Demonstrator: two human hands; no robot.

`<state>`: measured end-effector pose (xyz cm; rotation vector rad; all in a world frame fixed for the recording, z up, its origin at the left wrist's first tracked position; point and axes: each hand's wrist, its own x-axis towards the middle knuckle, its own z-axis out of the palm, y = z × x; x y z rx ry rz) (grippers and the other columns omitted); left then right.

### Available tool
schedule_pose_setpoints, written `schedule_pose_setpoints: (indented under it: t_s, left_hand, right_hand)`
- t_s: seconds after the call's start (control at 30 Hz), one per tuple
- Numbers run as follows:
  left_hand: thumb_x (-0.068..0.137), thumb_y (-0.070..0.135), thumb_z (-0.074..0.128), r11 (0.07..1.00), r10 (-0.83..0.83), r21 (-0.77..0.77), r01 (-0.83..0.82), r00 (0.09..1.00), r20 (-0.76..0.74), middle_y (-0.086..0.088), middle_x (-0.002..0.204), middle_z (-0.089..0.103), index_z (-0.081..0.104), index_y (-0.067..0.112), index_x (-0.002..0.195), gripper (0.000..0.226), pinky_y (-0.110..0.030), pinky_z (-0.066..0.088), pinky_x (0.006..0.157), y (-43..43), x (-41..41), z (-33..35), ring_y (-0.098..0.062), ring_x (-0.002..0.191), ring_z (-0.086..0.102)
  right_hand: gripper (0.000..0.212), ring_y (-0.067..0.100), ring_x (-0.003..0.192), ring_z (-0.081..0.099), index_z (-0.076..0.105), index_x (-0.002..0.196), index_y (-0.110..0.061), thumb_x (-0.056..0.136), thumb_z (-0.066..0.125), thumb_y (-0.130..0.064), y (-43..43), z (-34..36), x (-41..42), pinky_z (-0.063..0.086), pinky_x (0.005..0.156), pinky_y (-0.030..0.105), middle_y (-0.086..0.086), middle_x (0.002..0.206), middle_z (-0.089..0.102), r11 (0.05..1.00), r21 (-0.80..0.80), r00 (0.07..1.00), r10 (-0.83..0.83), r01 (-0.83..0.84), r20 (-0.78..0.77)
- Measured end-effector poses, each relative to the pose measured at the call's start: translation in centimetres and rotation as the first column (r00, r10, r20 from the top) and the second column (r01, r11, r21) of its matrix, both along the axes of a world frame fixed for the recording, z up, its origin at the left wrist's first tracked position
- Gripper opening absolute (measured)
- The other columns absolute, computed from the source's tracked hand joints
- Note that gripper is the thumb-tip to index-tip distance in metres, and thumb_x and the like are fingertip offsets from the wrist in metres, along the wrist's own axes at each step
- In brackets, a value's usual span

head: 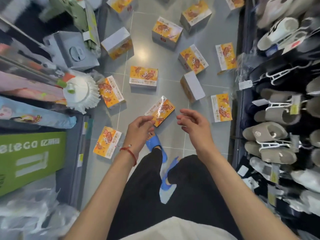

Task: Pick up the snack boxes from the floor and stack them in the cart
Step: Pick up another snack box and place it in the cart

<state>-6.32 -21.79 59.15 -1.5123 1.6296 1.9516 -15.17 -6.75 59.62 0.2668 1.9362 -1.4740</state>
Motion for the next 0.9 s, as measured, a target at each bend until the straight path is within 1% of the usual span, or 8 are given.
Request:
schedule_pose_setpoints:
  t_s: [0.1, 0.2, 0.37, 0.57, 0.7, 0.77, 0.83, 0.9]
  left_hand:
    - [0.1, 0.016, 0.06, 0.998, 0.057, 0.009, -0.058, 0.997, 0.051, -0.006, 0.125, 0.068, 0.067, 0.016, 0.117, 0.019, -0.012, 0.048, 0.067, -1.0, -1.8, -2.1, -0.014, 0.099, 0.068]
    - [0.098, 0.015, 0.061, 0.993, 0.115, 0.02, -0.118, 0.987, 0.111, -0.005, 0.122, 0.07, 0.068, 0.023, 0.103, 0.012, -0.016, 0.05, 0.073, -1.7, -2.8, -5.1, -0.019, 0.107, 0.068]
    - [0.099, 0.017, 0.058, 0.975, 0.221, -0.014, -0.223, 0.953, 0.205, -0.003, 0.117, 0.072, 0.067, 0.021, 0.112, 0.017, -0.034, 0.052, 0.098, -2.2, -2.8, -11.2, -0.019, 0.108, 0.068]
    - [0.099, 0.015, 0.058, 0.954, 0.286, 0.002, -0.301, 0.907, 0.308, -0.005, 0.119, 0.07, 0.067, 0.017, 0.118, 0.021, -0.027, 0.051, 0.082, -1.3, -3.2, -19.6, -0.021, 0.11, 0.067]
    - [0.099, 0.008, 0.052, 0.932, 0.339, -0.008, -0.362, 0.865, 0.37, -0.002, 0.098, 0.067, 0.065, 0.016, 0.113, 0.02, -0.024, 0.049, 0.075, 0.0, -3.8, -26.9, -0.018, 0.093, 0.065]
    - [0.097, 0.01, 0.055, 0.921, 0.353, 0.015, -0.39, 0.849, 0.393, -0.01, 0.108, 0.068, 0.063, 0.018, 0.114, 0.02, -0.031, 0.053, 0.081, 0.5, -4.5, -31.0, -0.018, 0.088, 0.064]
    - [0.092, 0.015, 0.063, 0.903, 0.383, 0.029, -0.43, 0.833, 0.4, -0.016, 0.122, 0.068, 0.061, 0.019, 0.119, 0.027, -0.041, 0.053, 0.099, 0.8, -5.3, -35.2, -0.025, 0.102, 0.066]
    - [0.082, 0.03, 0.071, 0.893, 0.399, 0.03, -0.449, 0.821, 0.409, -0.014, 0.13, 0.065, 0.058, 0.018, 0.128, 0.049, -0.046, 0.049, 0.107, 1.0, -6.2, -39.3, -0.028, 0.118, 0.063]
  right_hand:
    - [0.028, 0.014, 0.104, 0.07, 0.069, 0.113, -0.023, 0.099, 0.058, -0.002, -1.0, -2.7, -2.4, 0.054, 0.089, 0.025, -0.002, 0.105, 0.075, 0.997, 0.056, 0.998, 0.059, -0.059, 0.005]
    - [0.029, 0.003, 0.105, 0.068, 0.068, 0.114, -0.025, 0.101, 0.056, -0.003, -1.7, -5.8, -4.4, 0.053, 0.092, 0.017, -0.006, 0.11, 0.074, 0.983, 0.112, 0.988, 0.149, -0.144, -0.035]
    - [0.031, -0.001, 0.108, 0.065, 0.068, 0.118, -0.023, 0.102, 0.053, -0.001, -2.0, -12.2, -7.4, 0.051, 0.087, 0.009, -0.005, 0.114, 0.071, 0.944, 0.166, 0.957, 0.291, -0.286, -0.003]
    - [0.03, 0.014, 0.112, 0.065, 0.069, 0.121, -0.017, 0.099, 0.055, -0.003, -1.7, -21.9, -10.8, 0.053, 0.101, 0.029, -0.001, 0.117, 0.07, 0.886, 0.278, 0.928, 0.364, -0.371, 0.076]
    - [0.031, 0.02, 0.115, 0.064, 0.064, 0.127, -0.018, 0.098, 0.057, -0.011, -1.8, -29.0, -12.5, 0.053, 0.104, 0.04, -0.003, 0.125, 0.066, 0.815, 0.343, 0.882, 0.459, -0.467, 0.111]
    - [0.03, 0.021, 0.115, 0.062, 0.061, 0.126, -0.021, 0.097, 0.059, -0.015, -2.0, -32.7, -13.3, 0.053, 0.102, 0.047, -0.005, 0.126, 0.062, 0.775, 0.358, 0.844, 0.529, -0.521, 0.085]
    - [0.034, 0.019, 0.115, 0.059, 0.058, 0.128, -0.022, 0.095, 0.062, -0.02, -2.3, -36.7, -14.1, 0.054, 0.099, 0.051, -0.007, 0.126, 0.059, 0.742, 0.369, 0.814, 0.576, -0.56, 0.075]
    - [0.041, 0.015, 0.116, 0.056, 0.056, 0.132, -0.023, 0.092, 0.064, -0.027, -2.8, -40.8, -14.9, 0.054, 0.098, 0.053, -0.009, 0.128, 0.056, 0.717, 0.388, 0.796, 0.6, -0.578, 0.079]
